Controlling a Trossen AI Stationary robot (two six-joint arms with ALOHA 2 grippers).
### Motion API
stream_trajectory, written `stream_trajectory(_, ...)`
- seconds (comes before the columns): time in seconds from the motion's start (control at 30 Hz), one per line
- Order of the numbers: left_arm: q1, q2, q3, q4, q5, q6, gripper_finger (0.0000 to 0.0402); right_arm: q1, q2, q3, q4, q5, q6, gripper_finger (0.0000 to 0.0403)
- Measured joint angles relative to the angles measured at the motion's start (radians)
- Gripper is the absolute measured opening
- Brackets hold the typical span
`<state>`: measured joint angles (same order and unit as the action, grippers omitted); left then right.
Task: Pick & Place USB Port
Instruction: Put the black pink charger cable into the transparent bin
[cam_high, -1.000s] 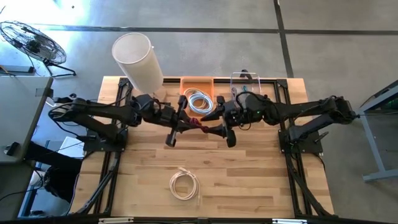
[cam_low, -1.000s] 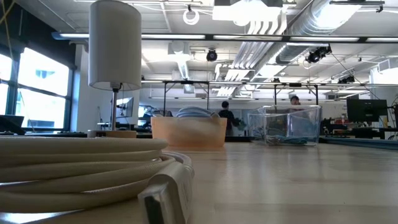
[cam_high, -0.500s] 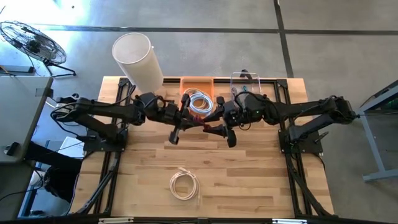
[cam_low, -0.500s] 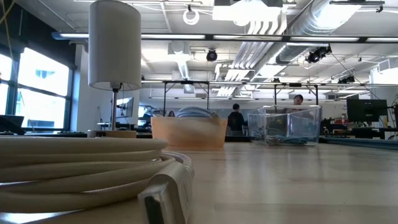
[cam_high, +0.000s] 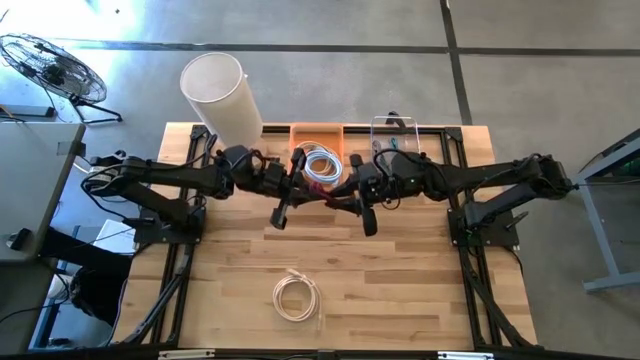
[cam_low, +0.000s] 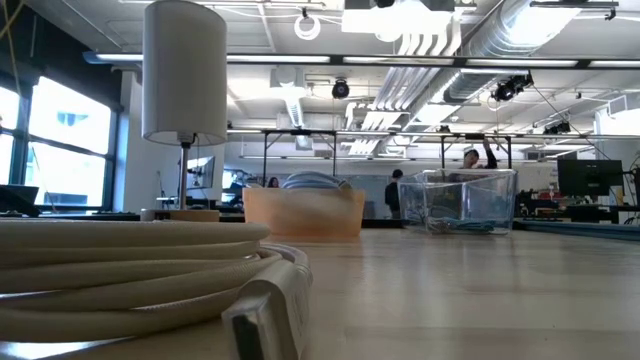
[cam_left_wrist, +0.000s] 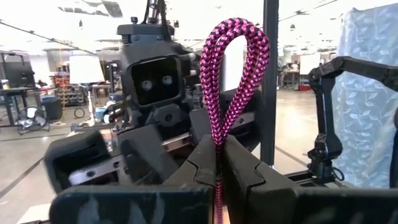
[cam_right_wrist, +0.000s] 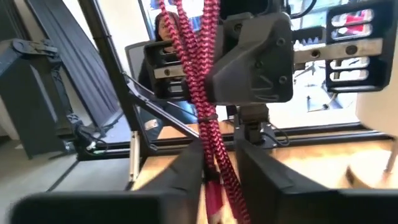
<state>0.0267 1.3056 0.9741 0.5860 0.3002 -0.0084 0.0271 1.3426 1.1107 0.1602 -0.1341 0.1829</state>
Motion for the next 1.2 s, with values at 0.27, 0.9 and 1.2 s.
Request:
stream_trajectory(0.27, 0.001, 0.0, 0.0, -0.006, 0.022, 0.0, 0.0027, 0.004, 0.0, 0.0, 0.007, 0.036, -0.053, 0.0026)
stream_trajectory(0.9, 0.061, -0.05, 0.001, -0.047, 0.076, 0.031, 0.0123, 0.141, -0.176, 0.001, -0.289, 0.502, -0.061, 0.0024)
stream_trajectory(1.2, 0.086, -0.095, 0.001, -0.304, -0.037, 0.245, 0.0124, 0.104, -0.386, 0.001, -0.755, 0.973, 0.347, 0.0024)
